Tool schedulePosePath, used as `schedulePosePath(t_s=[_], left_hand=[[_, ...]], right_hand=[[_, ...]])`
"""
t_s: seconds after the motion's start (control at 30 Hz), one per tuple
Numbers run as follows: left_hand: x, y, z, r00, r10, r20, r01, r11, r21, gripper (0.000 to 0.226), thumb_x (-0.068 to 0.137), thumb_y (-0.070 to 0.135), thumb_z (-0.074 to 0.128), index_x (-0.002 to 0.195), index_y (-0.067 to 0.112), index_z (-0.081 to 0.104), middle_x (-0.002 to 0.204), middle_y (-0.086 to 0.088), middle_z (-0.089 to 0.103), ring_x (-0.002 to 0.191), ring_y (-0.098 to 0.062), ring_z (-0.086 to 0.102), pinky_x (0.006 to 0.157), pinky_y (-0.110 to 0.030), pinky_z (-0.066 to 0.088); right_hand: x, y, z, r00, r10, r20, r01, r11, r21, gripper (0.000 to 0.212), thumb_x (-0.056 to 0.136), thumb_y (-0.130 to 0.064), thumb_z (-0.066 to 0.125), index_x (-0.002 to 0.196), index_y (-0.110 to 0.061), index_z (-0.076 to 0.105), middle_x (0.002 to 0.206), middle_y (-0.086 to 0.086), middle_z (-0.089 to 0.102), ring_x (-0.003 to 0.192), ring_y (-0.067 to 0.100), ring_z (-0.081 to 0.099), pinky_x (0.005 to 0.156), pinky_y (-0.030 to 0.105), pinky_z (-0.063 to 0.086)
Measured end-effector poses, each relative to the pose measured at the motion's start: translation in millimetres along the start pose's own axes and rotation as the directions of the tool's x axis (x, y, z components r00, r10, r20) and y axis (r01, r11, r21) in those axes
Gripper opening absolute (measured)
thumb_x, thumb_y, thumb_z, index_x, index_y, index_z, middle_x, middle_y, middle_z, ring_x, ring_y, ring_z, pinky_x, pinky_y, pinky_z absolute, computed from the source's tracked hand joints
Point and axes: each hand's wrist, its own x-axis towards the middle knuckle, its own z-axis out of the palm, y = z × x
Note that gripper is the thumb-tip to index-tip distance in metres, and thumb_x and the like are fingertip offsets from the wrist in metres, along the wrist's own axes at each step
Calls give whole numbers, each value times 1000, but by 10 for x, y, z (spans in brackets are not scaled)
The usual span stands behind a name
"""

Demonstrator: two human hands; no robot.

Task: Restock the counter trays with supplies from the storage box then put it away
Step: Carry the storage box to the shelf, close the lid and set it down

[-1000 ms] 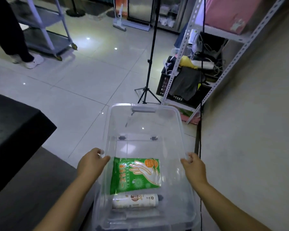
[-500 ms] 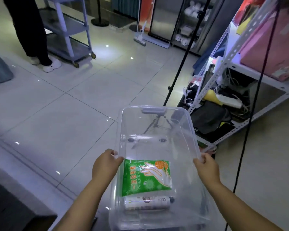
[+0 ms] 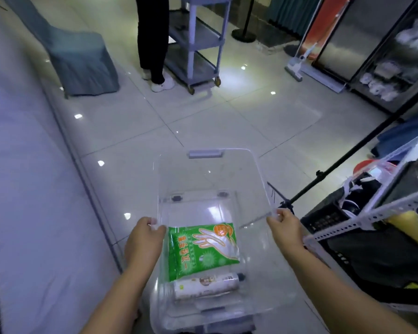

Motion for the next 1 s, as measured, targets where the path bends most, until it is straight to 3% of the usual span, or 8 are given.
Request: schedulePosePath(t_s=[0.13,0.23,0.43,0.57,0.67,0.87,1.0], left_hand=[[182,244,13,994,-31,-103,27,999,-39,21,79,28,65,97,18,58,84,-2,60,79,-26,58,69,-30,40],[323,383,26,986,-62,-157,52,996,-67,17,79,26,65,92,17,57,83,-5,63,75,-27,58,65,-30,39],[872,676,38,967,-103,-234,80,991,-106,13,77,24,66,86,20,57,80,-4,63,73,-26,58,63,-29,38],[1512,886,84,970,-127,-206,104,987,-122,14,75,28,68,83,23,57,77,0,63,69,-25,58,59,-28,36],[2193,1113,121,985,-91,-147,67,985,-157,16,75,26,69,81,21,55,77,-1,64,67,-23,56,57,-28,35],[3436,1658,50,999,-18,-28,13,987,-159,24,75,26,71,68,25,49,73,1,65,70,-26,62,67,-34,46],[4147,2107,103,999,55,3,-54,989,-135,18,78,23,67,74,23,50,76,-4,66,70,-28,61,65,-34,44]], right_hand=[[558,-348,109,991,-78,105,74,997,37,22,82,-15,59,104,-10,61,78,3,58,72,21,55,68,33,46],[879,-574,244,981,-104,162,95,993,64,21,83,-16,58,104,-12,60,73,-2,57,64,16,54,60,29,44],[1429,-1028,543,979,-135,155,122,988,94,18,81,-19,60,99,-21,61,77,-5,63,69,14,60,58,26,45],[1898,-1355,795,981,-121,154,103,987,120,19,81,-18,60,100,-20,61,85,1,66,75,20,63,71,34,54],[2303,-1654,1023,989,-107,106,91,985,147,15,80,-17,60,95,-21,61,77,-2,65,66,15,60,60,26,47],[3008,-2282,1358,997,-21,74,8,986,169,11,80,-14,62,88,-22,59,73,-5,63,64,13,58,59,25,45],[3391,-2558,1499,999,48,22,-51,980,194,11,79,-15,63,88,-21,59,72,-6,63,63,12,57,58,24,44]])
